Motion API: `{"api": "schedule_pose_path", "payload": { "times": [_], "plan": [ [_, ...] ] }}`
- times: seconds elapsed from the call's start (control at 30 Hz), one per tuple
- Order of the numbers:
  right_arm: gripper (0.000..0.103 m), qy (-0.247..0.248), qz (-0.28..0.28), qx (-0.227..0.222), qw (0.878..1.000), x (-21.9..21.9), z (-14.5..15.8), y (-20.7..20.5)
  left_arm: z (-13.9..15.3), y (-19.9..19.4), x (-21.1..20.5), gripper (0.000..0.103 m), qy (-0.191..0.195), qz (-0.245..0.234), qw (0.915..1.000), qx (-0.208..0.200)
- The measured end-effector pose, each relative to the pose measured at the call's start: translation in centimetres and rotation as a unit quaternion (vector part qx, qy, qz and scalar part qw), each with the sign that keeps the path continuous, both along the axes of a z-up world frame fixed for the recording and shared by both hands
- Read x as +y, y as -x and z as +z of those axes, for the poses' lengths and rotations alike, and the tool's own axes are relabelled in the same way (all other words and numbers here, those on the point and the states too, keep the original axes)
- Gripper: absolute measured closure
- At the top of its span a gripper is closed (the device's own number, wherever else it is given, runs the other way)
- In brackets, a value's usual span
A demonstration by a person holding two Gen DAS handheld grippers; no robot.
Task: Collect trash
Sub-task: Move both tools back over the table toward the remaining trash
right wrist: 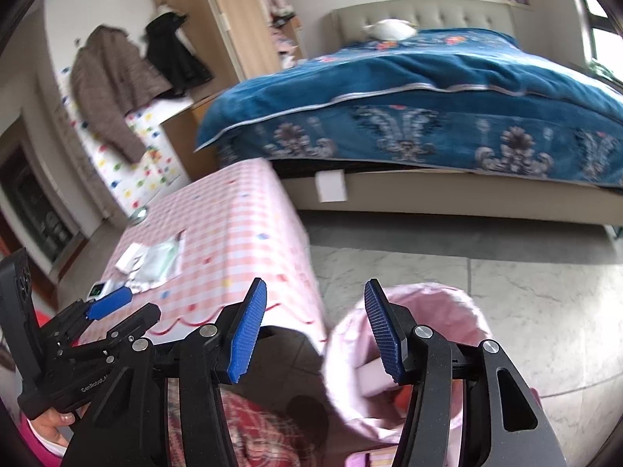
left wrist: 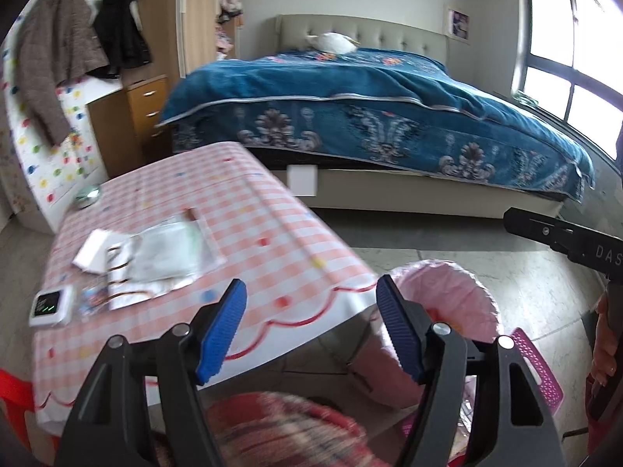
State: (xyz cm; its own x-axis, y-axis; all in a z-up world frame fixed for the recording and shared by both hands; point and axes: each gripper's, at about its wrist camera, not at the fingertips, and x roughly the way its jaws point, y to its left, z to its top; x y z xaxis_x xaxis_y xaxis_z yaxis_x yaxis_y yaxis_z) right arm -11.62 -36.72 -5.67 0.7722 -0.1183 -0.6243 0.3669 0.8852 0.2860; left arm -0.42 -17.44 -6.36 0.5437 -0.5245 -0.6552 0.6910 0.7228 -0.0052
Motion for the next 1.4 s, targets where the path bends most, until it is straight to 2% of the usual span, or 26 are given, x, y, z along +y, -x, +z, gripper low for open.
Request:
{"api": "schedule_pose_path", "payload": {
  "times": [0.2,0.33,0.5,0.67,0.8,1.07,1.17,1.4],
  "plan": [
    [0.049,0.017,0.057,0.000,0.998,4.0,0.6,-3.0,0.5,-1.7,5.6,0.035,0.004,0.069,0.9976,-0.008],
    [0.049,0.026,0.106,0.004,0.994,7.1,0.5,-5.7,0.7,-3.2,9.5,0.035,0.009,0.123,0.9923,-0.009],
    [0.049,0.030,0.149,0.005,0.988,9.8,0.3,-8.3,0.7,-4.8,13.7,0.035,0.006,0.191,0.9812,-0.022],
    [0.049,0.032,0.181,0.011,0.983,12.6,-0.1,-11.2,0.6,-6.1,16.8,0.035,-0.004,0.257,0.9649,-0.054],
    [0.049,0.036,0.197,0.016,0.980,13.9,-0.3,-12.9,0.2,-7.3,17.7,0.032,0.002,0.272,0.9606,-0.057],
    [0.049,0.032,0.205,0.033,0.978,15.2,-1.3,-15.4,-1.0,-9.2,16.2,0.030,-0.006,0.262,0.9640,-0.043],
    [0.049,0.029,0.207,0.038,0.977,15.0,-1.6,-15.9,-0.8,-9.8,15.9,0.029,0.002,0.268,0.9625,-0.045],
    [0.049,0.025,0.213,0.040,0.976,14.8,-2.0,-16.7,-1.3,-10.1,14.9,0.024,-0.025,0.273,0.9598,-0.063]
  ]
}}
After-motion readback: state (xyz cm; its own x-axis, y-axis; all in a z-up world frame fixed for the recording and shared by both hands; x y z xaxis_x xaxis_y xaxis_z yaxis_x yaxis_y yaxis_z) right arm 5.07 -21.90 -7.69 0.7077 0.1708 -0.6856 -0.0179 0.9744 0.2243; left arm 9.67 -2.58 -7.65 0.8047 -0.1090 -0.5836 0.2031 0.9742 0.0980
